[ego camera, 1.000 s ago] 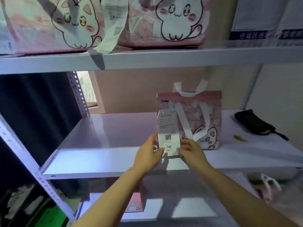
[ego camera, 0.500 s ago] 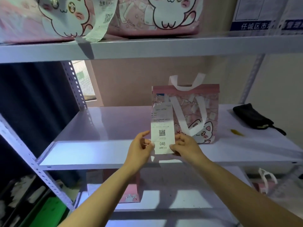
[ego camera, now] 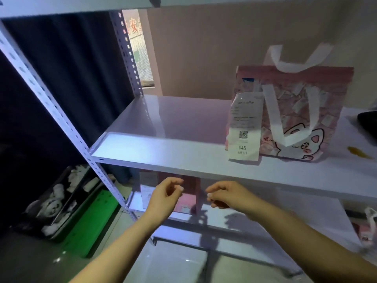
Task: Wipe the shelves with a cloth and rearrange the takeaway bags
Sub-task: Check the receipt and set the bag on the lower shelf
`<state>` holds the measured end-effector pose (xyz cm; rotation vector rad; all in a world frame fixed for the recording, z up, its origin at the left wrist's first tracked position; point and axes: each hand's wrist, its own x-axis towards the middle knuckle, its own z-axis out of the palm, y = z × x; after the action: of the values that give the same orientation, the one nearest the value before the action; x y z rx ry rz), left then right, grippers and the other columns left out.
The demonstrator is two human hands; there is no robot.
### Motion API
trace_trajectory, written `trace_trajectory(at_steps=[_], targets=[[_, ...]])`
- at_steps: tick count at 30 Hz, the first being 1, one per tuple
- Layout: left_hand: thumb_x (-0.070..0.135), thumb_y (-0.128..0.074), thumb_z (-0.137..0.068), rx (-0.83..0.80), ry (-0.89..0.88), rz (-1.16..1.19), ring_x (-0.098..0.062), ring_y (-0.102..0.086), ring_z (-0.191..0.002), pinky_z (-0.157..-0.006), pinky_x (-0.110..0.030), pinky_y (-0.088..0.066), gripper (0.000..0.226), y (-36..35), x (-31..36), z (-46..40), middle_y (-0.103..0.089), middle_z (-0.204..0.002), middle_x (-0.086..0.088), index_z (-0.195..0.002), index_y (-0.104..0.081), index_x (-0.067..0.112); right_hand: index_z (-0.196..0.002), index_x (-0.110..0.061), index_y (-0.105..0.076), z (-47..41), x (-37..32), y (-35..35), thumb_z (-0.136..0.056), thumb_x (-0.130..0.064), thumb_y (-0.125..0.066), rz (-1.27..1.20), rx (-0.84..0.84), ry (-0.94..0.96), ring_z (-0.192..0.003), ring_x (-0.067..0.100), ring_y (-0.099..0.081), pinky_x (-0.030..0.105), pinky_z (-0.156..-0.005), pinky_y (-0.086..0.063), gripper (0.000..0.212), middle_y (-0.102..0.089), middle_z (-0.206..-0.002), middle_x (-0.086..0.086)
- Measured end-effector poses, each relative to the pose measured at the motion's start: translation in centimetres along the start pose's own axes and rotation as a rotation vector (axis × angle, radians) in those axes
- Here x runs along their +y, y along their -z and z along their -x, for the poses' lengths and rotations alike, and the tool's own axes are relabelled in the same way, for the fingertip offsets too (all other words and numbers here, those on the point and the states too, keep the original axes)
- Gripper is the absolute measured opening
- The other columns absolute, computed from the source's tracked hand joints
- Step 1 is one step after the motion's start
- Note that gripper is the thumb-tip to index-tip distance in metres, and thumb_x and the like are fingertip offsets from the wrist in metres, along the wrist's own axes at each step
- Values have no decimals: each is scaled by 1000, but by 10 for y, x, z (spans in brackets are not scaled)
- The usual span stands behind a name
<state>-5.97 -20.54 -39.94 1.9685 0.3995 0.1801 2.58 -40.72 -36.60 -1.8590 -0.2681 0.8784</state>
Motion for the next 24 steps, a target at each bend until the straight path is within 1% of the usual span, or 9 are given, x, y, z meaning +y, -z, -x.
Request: trace_trajectory(at_steps=[2,4,7,10,12,18,21,23,24], targets=[[16,-57,-94,52,9,-55,-9,-66,-82,-80,-32,-56,16,18,-23,3,-70,-89,6,-98,-63,30,-97,-14,-67,-20,2,-18,-88,-11,-63,-2,0,-10,-77,17,-63,31,-75,-48,10,-69,-88,11],[20,-57,-95,42,32,-97,-8,-65,-80,-75,-22,-53,13,38,-41,3,-69,-91,7,-103,-63,28,-99,-14,-67,-42,2,-37,-88,-10,-64,-9,27,-27,-72,15,-61,25,-69,-46,12,-66,-82,7],[23,-60,-92,-19,120,-162,-5,-62,-79,-78,-25,-51,24,68,-70,-10,-66,-103,5,-116,-60,24,-107,-12,-66,-70,1,-67,-88,-10,-64,-26,82,-83,-69,13,-60,17,-60,-47,19,-65,-82,4],[22,-60,-92,-51,183,-204,-4,-60,-82,-72,-18,-45,31,96,-99,-27,-63,-113,3,-123,-58,20,-107,-10,-65,-97,6,-102,-88,-5,-61,-83,122,-156,-66,17,-57,30,-64,-45,20,-64,-83,10],[23,-61,-92,-78,218,-210,-6,-61,-82,-69,-15,-42,35,110,-116,-39,-61,-119,0,-127,-55,17,-108,-6,-64,-114,10,-124,-87,-1,-60,-97,173,-192,-62,19,-54,30,-60,-42,21,-62,-83,14],[19,-59,-92,-215,317,-252,-24,-54,-117,-97,-29,-40,52,124,-165,-80,-48,-141,-8,-140,-42,11,-115,-8,-61,-149,31,-171,-86,-2,-59,-105,327,-273,-64,20,-54,24,-54,-41,30,-62,-86,12],[17,-58,-91,-274,388,-283,-25,-47,-128,-101,-28,-36,60,121,-191,-94,-44,-146,-7,-145,-34,9,-108,-3,-62,-166,47,-190,-83,1,-61,-70,330,-318,-57,15,-47,16,-47,-35,26,-56,-72,7],[14,-59,-90,-289,443,-257,-25,-43,-132,-105,-28,-34,65,117,-204,-99,-39,-150,-7,-147,-30,10,-99,-8,-62,-178,53,-202,-82,0,-66,-60,327,-312,-60,10,-45,13,-50,-33,19,-54,-75,5],[11,-59,-89,-290,462,-231,-24,-42,-134,-104,-27,-33,65,115,-211,-102,-38,-151,-7,-148,-29,10,-100,-13,-59,-185,57,-206,-81,0,-68,-82,330,-324,-65,8,-46,11,-54,-35,24,-55,-81,4]])
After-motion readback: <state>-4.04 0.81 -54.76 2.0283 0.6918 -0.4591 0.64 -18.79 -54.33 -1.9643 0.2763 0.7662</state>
